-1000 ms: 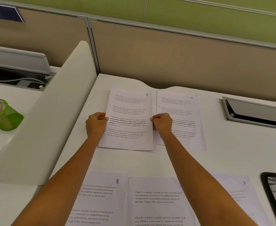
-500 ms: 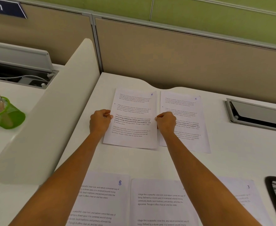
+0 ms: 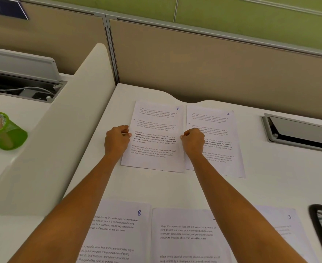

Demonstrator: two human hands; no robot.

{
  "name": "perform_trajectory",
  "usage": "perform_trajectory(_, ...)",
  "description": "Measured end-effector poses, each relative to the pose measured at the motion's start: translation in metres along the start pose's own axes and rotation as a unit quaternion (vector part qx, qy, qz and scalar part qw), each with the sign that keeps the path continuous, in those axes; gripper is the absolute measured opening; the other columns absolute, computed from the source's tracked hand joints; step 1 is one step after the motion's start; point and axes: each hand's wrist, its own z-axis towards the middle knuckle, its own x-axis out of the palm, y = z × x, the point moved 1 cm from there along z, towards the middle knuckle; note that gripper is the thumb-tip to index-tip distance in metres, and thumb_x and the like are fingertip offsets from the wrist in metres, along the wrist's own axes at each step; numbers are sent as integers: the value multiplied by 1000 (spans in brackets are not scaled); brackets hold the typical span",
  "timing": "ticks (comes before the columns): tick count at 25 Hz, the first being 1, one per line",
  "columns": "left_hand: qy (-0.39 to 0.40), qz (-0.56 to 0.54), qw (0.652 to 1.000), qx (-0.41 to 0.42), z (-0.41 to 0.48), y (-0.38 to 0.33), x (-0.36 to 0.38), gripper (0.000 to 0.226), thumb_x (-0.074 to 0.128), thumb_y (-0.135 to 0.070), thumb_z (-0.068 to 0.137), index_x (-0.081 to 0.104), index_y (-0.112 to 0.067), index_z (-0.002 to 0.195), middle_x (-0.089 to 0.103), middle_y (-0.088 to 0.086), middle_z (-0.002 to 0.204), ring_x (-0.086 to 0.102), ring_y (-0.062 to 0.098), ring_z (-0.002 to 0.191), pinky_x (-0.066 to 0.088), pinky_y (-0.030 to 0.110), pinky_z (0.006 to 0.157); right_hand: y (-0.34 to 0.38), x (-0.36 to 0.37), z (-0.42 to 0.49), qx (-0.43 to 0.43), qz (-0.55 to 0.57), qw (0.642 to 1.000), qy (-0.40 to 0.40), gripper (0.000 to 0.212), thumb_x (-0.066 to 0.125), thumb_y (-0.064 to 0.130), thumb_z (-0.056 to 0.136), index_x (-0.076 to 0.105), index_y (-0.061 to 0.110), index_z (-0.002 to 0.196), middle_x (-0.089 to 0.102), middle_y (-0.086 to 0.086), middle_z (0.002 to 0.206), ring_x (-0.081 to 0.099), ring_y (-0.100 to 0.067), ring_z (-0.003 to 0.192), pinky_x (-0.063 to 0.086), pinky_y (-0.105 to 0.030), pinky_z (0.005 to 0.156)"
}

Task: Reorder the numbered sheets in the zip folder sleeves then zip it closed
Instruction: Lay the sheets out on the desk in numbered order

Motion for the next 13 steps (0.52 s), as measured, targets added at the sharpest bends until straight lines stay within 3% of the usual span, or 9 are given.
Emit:
perform_trajectory(3,-10,9,1000,8,-3,0,0,35,63,-15,93,62,-11,128,67,11,121,65,30,105,50,41,95,2,-4,-3,-8,-6,1000,-3,11,61,7,91,67,0,98,68,-13,97,67,-27,89,40,-22,63)
perform_trajectory(13,-44,40,998,36,-27,-11,-5,33,57,-12,96,60,-8,129,63,11,127,63,30,111,48,40,97,-1,-17,-21,-45,0,999,-16,22,60,9,94,64,1,114,68,-12,108,65,-25,97,40,-22,75)
